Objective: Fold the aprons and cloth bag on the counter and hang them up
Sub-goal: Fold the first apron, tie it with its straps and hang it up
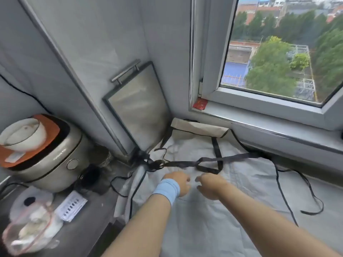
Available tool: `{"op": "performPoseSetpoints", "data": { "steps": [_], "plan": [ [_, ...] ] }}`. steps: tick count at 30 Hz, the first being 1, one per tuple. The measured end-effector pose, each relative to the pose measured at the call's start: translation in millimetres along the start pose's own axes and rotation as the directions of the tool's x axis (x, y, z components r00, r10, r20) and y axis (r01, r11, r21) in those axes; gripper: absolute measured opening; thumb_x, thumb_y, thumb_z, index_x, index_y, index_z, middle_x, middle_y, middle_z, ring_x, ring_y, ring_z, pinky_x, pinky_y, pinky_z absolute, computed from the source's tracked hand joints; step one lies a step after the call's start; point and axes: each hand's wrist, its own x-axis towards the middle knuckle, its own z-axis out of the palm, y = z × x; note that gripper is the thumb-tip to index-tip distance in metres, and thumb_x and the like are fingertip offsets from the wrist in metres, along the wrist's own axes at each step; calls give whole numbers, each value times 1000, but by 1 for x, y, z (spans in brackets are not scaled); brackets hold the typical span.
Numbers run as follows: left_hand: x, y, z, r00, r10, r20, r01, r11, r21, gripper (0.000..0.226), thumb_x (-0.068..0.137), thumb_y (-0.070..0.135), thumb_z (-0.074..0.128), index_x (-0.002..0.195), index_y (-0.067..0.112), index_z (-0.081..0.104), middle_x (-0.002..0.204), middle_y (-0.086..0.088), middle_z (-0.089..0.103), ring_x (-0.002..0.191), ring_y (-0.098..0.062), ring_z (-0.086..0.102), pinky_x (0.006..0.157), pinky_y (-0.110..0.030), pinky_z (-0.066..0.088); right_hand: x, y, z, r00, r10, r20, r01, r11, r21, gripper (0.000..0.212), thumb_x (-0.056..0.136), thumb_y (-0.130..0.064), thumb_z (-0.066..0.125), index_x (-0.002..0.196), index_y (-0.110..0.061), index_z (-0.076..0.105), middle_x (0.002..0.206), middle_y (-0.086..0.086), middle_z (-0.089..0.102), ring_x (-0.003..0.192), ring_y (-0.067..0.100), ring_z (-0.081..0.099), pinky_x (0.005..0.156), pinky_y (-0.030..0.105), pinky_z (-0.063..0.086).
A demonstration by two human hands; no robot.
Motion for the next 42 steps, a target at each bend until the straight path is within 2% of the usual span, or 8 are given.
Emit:
{"op": "performPoseSetpoints", "data": {
  "steps": [7, 14, 19, 24, 31, 36, 40, 42],
  "plan": [
    [25, -9, 52, 988, 55, 145, -76, 986, 146, 71, 92, 47, 47, 153, 34, 13, 163, -3, -2, 149, -24, 1, 118, -45, 19, 9, 18, 66, 999, -6, 41, 11, 992, -126, 74, 94, -49, 42, 156, -37, 3, 164, 7, -13, 151, 26, -6, 116, 57, 13],
    [16, 12, 66, 947, 191, 257, -205, 978, 27, 64, 91, 46, 47, 150, 33, 27, 162, 1, 10, 148, -25, 8, 118, -47, 19, -27, 37, 80, 991, 129, 26, -125, 984, -127, 75, 92, -51, 48, 154, -40, 8, 165, 3, -9, 152, 22, -5, 116, 59, 11],
    [-14, 1, 66, 962, 210, -177, -204, 978, 49, 36, 93, 26, 47, 128, 29, 54, 137, 4, 50, 129, -21, 40, 106, -33, 30, -42, 8, 83, 968, 232, -92, -243, 959, -145, 64, 94, -44, 46, 151, -29, 20, 162, 13, 5, 150, 31, 3, 116, 57, 13],
    [-42, -50, 77, 863, -215, -457, 160, 974, -158, 36, 83, 14, 51, 119, 21, 47, 126, -2, 43, 118, -24, 42, 94, -32, 41, -45, -57, 106, 990, 100, -95, -100, 995, 10, 70, 96, -45, 40, 156, -34, 5, 165, 5, -6, 152, 25, -4, 115, 59, 11],
    [-61, -97, 98, 840, -542, 6, 395, 605, -691, 42, 86, 12, 54, 126, 4, 41, 122, -15, 58, 108, -36, 59, 88, -38, 51, -16, -84, 135, 982, 184, -45, -185, 982, -32, 73, 97, -48, 39, 156, -32, -3, 164, 5, -15, 151, 26, -9, 111, 63, 13],
    [-64, -122, 89, 825, -562, -68, 318, 559, -766, 40, 91, 24, 56, 126, 4, 56, 128, -16, 60, 113, -36, 58, 94, -37, 49, -36, -91, 142, 981, 113, -159, -115, 993, 0, 70, 95, -51, 40, 154, -32, 9, 165, 6, -7, 151, 26, -2, 112, 58, 19],
    [-79, -128, 87, 910, -323, 261, 405, 553, -728, 93, 64, 49, 76, 142, 11, 40, 141, -9, 49, 122, -34, 53, 100, -43, 48, -58, -91, 154, 988, 111, -107, -118, 991, -65, 67, 95, -53, 37, 153, -35, 8, 164, 6, -9, 151, 29, -9, 112, 65, 8],
    [-89, -125, 86, 916, -249, 315, 400, 631, -665, 87, 68, 36, 78, 140, 12, 37, 138, -10, 49, 114, -35, 57, 84, -46, 57, -65, -93, 152, 983, 131, -127, -142, 986, -85, 62, 96, -48, 42, 150, -30, 17, 163, 11, -1, 150, 33, 0, 111, 63, 13]
  ]
}}
